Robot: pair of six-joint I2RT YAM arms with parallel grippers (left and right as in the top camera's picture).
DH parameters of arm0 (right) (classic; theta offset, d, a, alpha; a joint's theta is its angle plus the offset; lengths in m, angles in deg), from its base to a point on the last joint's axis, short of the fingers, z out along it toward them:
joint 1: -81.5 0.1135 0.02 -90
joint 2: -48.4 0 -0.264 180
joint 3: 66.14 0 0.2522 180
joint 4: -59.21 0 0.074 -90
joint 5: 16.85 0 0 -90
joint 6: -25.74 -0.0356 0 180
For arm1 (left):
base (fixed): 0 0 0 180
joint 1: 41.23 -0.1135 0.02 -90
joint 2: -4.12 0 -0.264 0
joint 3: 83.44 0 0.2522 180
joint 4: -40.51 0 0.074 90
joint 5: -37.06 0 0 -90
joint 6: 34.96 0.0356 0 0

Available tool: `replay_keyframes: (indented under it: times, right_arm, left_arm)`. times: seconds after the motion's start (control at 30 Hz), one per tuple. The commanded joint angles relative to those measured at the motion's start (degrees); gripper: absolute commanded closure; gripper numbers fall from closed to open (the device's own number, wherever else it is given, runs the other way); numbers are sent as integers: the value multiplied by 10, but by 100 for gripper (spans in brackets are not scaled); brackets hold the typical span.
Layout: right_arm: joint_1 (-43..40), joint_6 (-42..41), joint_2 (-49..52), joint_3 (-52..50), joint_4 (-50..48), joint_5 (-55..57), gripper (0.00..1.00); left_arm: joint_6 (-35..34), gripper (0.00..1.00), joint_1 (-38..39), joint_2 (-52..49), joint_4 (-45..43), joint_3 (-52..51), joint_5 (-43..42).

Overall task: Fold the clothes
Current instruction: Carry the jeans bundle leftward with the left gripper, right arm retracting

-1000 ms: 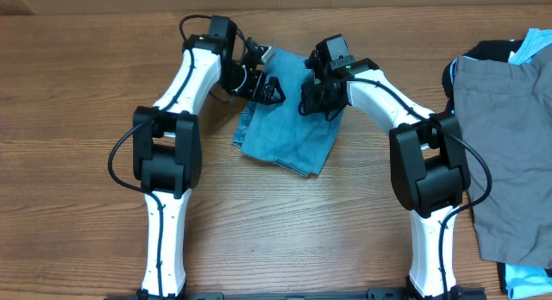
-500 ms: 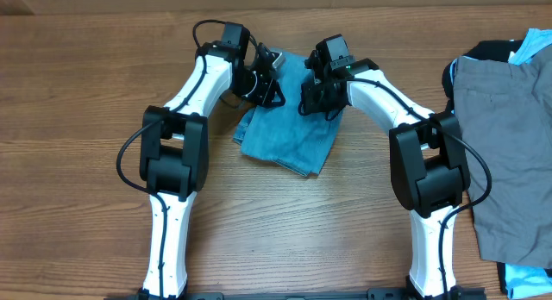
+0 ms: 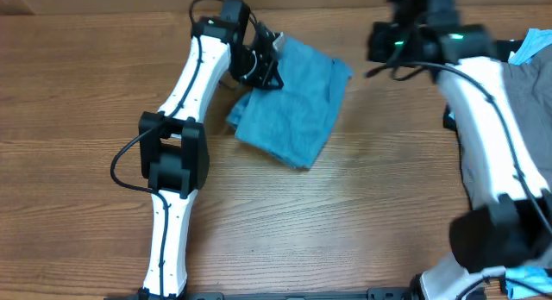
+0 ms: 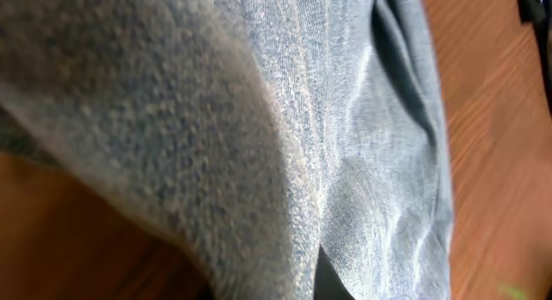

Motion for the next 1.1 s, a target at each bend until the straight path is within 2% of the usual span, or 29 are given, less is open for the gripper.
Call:
replay_keyframes:
  times: [0.0,0.2,0.3,0.47,0.53,0.57,0.6,0.73,0.83,0.93,1.0,1.07]
  right_arm:
    - [-36,-4,2,0,40,18,94]
    - [-86,-3,2,0,79,19,91]
    - [-96,-3,2,0,85,19,82]
    - [-98,-3,2,0,85,21,50]
    - [-98,-3,2,0,85,21,27]
    - [-98,-3,2,0,85,23,6]
    - [-98,-4,2,0,85,23,0]
    - [-98,-3,2,0,87,23,0]
    - [-97,-4,2,0,89,23,0]
    - [-97,-4,2,0,89,23,0]
    - [-97,-4,2,0,84,23,0]
    - [-97,-4,2,0,73,23,0]
  left_arm:
    - [-2,96,-31,5,1,39,-11]
    - [-1,96,-84,5,30,39,-11]
    - [9,96,-115,5,52,39,-11]
    - [9,96,-173,6,106,43,22]
    - [19,96,-190,7,118,43,28]
    - [31,96,-200,7,122,43,30]
    - [39,96,-211,7,123,43,32]
    - [74,96,-259,7,123,43,40]
    - [74,96,-300,7,124,43,79]
    - [74,96,-336,8,148,51,65]
    - [84,96,-360,8,182,74,18]
    - [84,96,-388,8,223,116,-80]
